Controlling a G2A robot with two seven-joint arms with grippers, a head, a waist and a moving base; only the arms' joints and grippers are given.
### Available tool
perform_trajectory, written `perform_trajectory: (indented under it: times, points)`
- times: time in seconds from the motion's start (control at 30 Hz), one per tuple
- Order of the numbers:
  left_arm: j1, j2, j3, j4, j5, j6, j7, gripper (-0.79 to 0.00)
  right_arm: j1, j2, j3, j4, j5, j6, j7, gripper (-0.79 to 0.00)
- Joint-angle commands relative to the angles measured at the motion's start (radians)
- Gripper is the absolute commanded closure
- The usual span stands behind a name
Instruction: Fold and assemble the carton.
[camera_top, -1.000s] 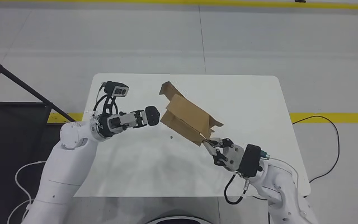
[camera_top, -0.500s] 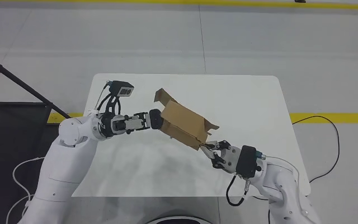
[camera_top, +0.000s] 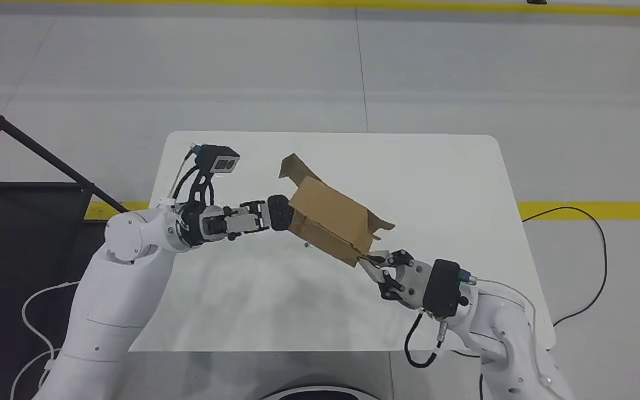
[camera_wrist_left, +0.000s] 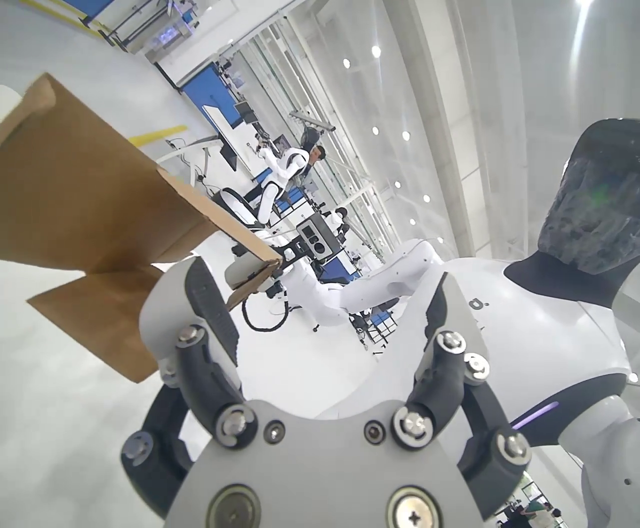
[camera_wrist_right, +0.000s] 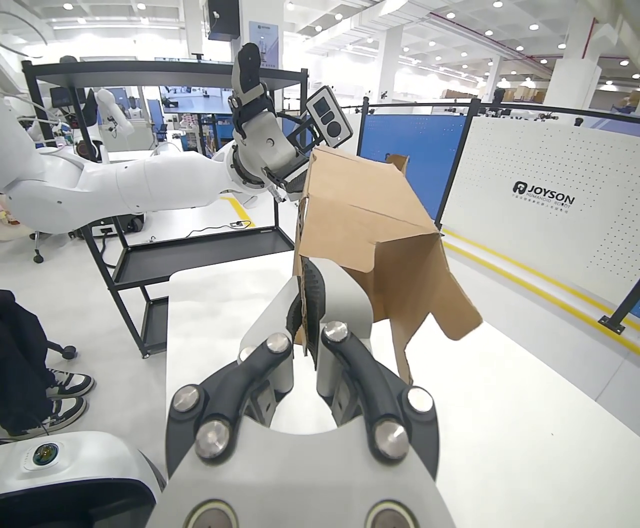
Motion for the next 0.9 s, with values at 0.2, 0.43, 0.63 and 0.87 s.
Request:
perform_trajectory:
  times: [0.2,0.43,0.63,0.87]
  points:
    - [-0.029,0.026,0.025,-0.078,0.231,-0.085,0.085,-0.785,0.005,0.011,0.020,0.005,0.093,-0.088,0.069,0.000]
    - [-0.050,0.096,0.130,-0.097,0.401,-0.236,0.236,-0.785,0.013,0.028,0.058,0.003,0.228,-0.153,0.189,0.000]
    - [-0.102,0.187,0.272,-0.062,0.451,-0.412,0.412,-0.785,0.010,0.046,0.066,-0.018,0.326,-0.153,0.258,0.000]
    - [-0.175,0.269,0.380,-0.025,0.438,-0.488,0.488,-0.785,0.018,0.073,0.059,-0.026,0.418,-0.153,0.310,0.000]
